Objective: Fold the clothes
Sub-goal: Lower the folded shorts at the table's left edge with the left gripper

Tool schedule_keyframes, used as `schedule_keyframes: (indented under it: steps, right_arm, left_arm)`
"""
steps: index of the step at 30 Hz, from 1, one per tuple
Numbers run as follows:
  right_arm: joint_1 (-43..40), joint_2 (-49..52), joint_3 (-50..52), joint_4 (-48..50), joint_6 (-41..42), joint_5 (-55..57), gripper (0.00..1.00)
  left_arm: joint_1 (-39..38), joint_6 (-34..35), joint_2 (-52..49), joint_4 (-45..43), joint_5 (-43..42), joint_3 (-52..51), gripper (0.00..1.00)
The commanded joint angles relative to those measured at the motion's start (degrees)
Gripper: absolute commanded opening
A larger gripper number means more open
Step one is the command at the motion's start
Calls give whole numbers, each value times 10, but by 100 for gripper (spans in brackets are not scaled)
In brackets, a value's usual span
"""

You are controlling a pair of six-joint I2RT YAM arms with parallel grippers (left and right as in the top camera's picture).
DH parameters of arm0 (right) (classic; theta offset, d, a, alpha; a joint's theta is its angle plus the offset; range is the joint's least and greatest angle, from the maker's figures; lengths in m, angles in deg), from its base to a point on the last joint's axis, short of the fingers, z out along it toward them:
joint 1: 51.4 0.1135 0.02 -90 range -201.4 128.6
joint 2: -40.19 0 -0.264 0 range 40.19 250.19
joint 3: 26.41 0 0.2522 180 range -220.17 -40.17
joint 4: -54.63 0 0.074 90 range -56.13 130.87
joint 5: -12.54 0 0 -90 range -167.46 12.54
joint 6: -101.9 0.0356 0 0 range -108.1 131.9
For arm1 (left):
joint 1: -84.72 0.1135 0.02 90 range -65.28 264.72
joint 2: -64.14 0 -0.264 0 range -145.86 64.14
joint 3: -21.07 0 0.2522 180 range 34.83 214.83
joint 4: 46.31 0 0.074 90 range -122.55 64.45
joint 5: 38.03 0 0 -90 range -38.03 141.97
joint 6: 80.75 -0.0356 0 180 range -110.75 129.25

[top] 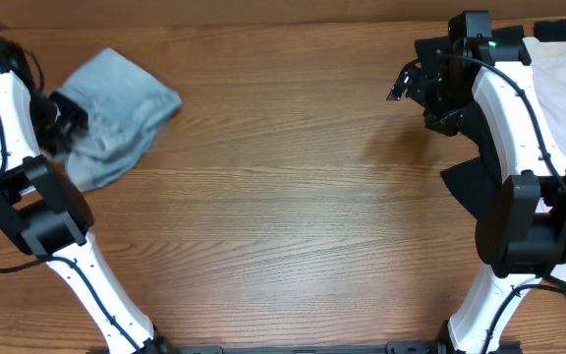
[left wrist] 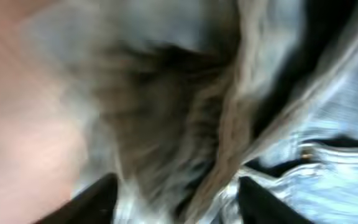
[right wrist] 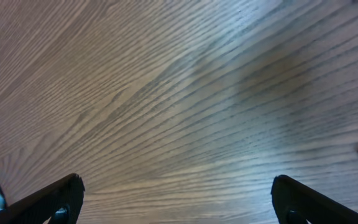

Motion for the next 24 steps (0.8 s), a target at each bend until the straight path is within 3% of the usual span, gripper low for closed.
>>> schedule_keyframes:
  steps: [1,9,13,18,24]
  right_arm:
    - [0,-19,3,9,-2,4,100]
    - [0,-19,3,7,-2,4,100]
    - [0,-19,3,4,-2,4,100]
    - [0,-19,3,4,-2,4,100]
    - [0,-19,3,2,-2,4,100]
  left_arm:
    - [10,-32,9,33,147,9,68]
    - [16,-110,9,16,59,38,64]
    - [6,-215,10,31,-26,110,66]
    - [-33,-332,10,62,-54,211,73]
    - [-120,-477,5,59,-56,208,80]
